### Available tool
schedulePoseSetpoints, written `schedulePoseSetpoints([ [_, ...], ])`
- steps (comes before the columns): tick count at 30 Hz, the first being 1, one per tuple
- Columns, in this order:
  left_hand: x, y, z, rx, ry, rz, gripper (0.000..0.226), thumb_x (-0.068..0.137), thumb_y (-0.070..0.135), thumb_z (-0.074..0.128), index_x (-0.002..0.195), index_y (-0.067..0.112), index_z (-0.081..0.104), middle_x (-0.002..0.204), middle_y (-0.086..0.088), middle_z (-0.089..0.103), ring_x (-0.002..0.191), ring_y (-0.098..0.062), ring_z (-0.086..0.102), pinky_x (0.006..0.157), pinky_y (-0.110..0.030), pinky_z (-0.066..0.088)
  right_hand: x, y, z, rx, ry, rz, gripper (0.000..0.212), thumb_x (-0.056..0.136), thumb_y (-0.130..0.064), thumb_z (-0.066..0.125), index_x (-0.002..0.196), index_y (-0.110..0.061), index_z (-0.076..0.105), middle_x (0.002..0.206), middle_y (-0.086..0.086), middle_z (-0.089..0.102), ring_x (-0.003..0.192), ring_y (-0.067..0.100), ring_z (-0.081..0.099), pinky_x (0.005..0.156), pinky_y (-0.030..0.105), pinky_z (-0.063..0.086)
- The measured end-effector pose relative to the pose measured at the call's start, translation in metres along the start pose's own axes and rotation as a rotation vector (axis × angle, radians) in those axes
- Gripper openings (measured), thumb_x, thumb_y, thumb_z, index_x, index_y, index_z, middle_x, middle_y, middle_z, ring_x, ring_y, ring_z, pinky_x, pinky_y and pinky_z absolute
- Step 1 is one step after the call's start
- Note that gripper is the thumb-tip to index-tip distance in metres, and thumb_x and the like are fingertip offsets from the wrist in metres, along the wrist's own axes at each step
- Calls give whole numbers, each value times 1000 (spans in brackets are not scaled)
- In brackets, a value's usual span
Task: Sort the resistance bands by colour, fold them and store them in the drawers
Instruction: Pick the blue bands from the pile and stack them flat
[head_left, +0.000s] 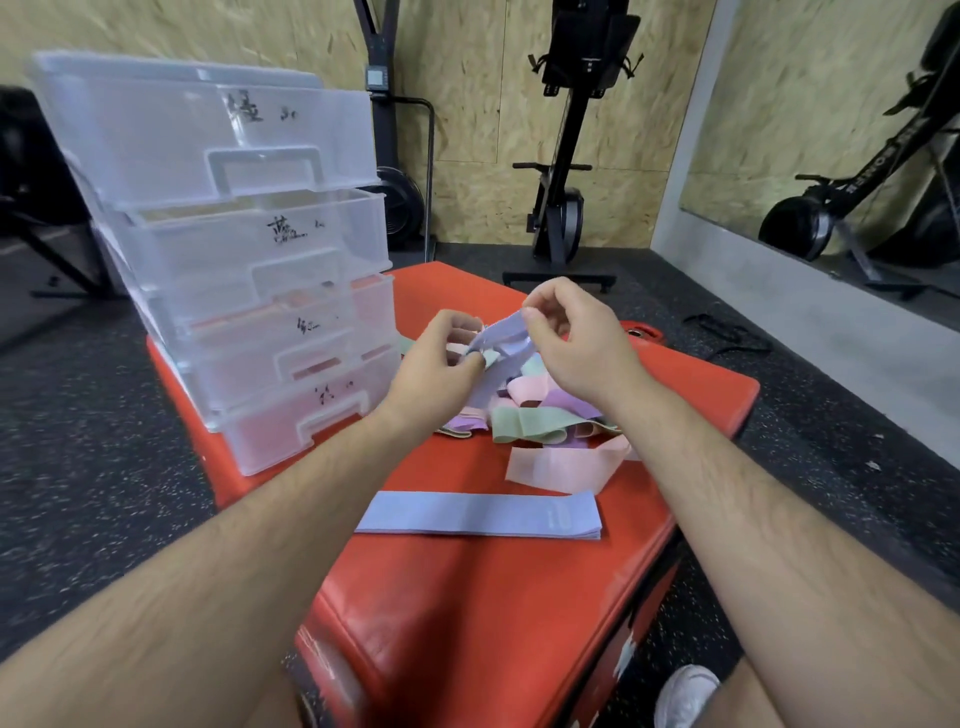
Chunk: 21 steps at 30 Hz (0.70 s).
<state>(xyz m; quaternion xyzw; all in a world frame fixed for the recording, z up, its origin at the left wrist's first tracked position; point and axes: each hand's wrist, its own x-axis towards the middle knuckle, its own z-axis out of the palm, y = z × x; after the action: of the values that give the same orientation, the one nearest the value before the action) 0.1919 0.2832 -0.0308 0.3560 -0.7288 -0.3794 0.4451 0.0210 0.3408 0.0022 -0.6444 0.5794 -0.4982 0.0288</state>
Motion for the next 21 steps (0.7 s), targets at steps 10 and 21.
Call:
schedulePoseSetpoints([
  [10, -8, -1, -48, -19, -16, -117, 4, 92, 13, 63, 92, 12, 67, 88, -10, 74, 78, -16, 68, 68, -37, 58, -3, 10, 9, -273, -279, 74, 14, 91, -16, 61, 95, -30, 61, 96, -12, 60, 111, 19, 39, 91, 37, 41],
  [21, -17, 4, -76, -144, 10, -231, 10, 86, 10, 70, 85, 7, 61, 73, -20, 64, 57, -22, 68, 66, -42, 44, -7, 9, -4, -253, -402, 164, 9, 92, -14, 59, 93, -22, 64, 95, -7, 66, 85, 15, 59, 64, 25, 43],
])
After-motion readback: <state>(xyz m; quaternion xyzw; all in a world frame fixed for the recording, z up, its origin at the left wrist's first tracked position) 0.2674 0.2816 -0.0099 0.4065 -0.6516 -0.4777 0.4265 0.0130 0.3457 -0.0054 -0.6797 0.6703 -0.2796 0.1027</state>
